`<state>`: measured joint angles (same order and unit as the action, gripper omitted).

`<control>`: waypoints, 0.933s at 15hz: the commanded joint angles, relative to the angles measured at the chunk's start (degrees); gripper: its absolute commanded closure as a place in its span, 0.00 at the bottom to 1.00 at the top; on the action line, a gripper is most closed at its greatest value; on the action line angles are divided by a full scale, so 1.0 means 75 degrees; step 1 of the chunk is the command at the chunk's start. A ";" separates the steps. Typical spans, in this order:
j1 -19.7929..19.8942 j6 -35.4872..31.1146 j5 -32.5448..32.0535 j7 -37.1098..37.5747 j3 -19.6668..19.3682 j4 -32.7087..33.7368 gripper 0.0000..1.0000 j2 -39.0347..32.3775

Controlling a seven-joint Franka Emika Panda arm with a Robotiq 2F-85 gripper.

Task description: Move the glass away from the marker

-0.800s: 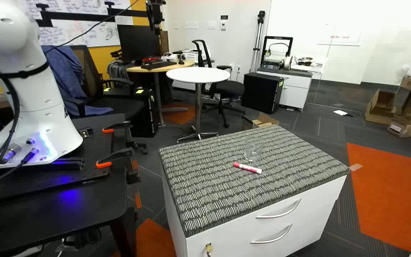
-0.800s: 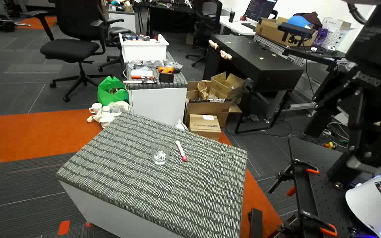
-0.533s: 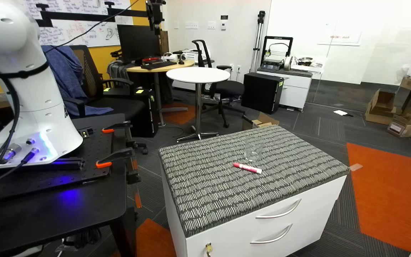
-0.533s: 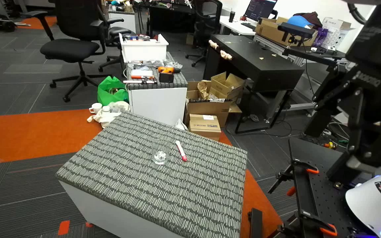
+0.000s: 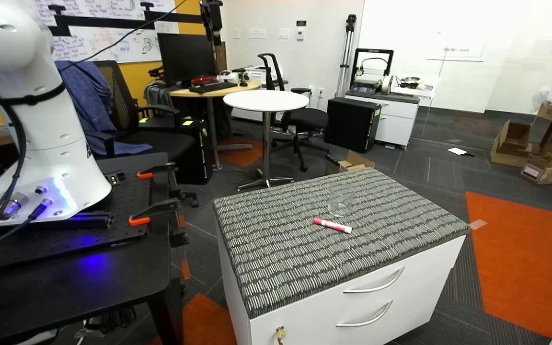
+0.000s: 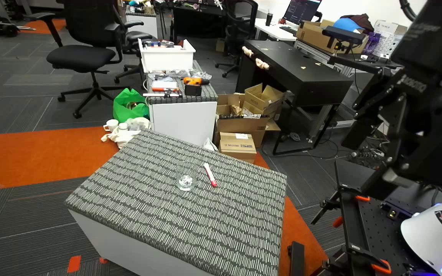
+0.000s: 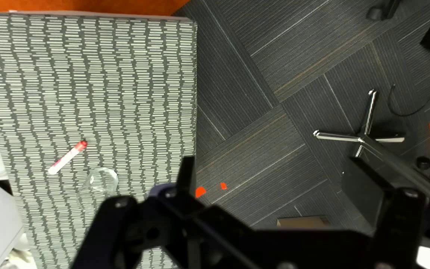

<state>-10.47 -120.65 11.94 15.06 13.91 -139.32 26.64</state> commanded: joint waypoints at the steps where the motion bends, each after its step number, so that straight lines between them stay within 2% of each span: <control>1: 0.0216 -0.0638 -0.0432 0.0206 0.0056 -0.0062 0.00 -0.0129; 7: 0.0646 -0.2153 -0.1403 0.0154 -0.0007 -0.0204 0.00 -0.0588; 14: 0.1493 -0.3864 -0.3127 0.0450 -0.0091 -0.0261 0.00 -0.1538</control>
<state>-1.63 -145.41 -6.65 15.42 13.43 -141.36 17.85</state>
